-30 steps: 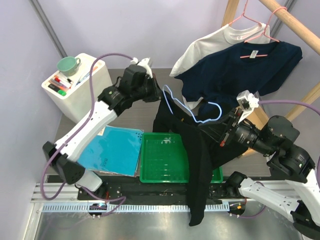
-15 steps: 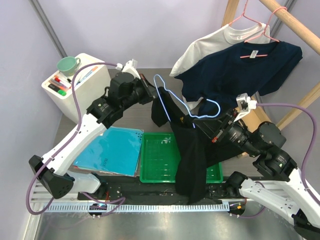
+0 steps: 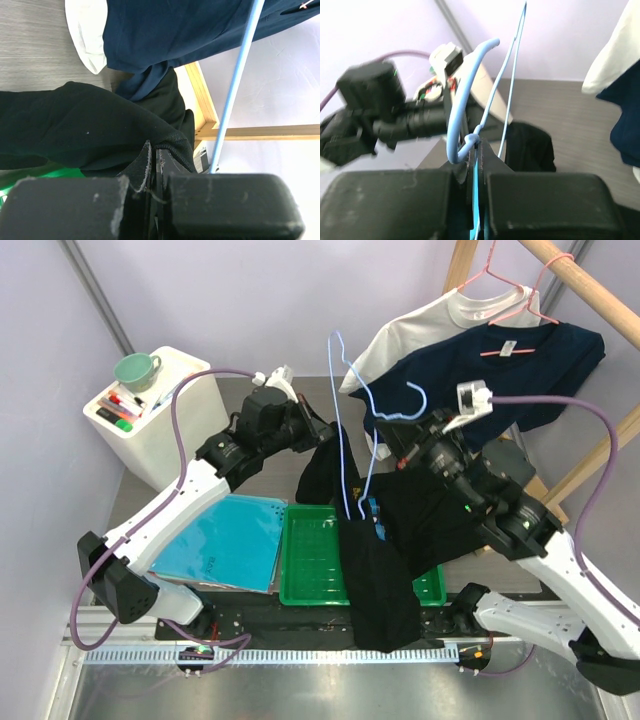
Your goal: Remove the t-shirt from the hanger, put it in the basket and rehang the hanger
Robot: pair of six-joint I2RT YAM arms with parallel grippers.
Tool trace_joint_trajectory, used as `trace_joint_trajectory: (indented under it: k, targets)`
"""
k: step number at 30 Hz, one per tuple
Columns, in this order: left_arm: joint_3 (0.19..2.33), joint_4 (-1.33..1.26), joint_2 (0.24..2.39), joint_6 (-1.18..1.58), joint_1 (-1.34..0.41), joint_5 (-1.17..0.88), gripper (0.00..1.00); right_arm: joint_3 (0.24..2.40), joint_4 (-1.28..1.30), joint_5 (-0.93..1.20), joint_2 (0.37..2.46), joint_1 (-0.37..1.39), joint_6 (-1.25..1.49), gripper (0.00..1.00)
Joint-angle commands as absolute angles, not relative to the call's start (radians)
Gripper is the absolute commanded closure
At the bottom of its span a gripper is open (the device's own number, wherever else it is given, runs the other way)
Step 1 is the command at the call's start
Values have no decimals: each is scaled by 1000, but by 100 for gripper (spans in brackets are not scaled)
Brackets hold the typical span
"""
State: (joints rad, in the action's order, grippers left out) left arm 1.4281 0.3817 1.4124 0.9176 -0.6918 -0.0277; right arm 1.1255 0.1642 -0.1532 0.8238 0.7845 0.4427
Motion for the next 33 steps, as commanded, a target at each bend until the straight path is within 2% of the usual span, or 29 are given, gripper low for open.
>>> trace_joint_trajectory:
  k: [1,6,11,21,31,33]
  targets:
    - [1447,313,1373,910,-693,-14,100,1281,58,-285,925,792,419,99]
    - [1450,339,1378,894,-693,-8,100,1515,61,-334,1101,792,416,99]
    - [1528,451,1375,830,-678,21,100,1741,223,-472,1207,792,321,99]
    - [1822,465,1301,727,-664,6,100,1701,409,-627,1092,792,247,99]
    - [2400,417,1506,673,-661,-130,100,1646,502,-701,980,792,268,99]
    - [2440,359,1525,683,-654,-143,100,1635,505,-709,960,792,267,99]
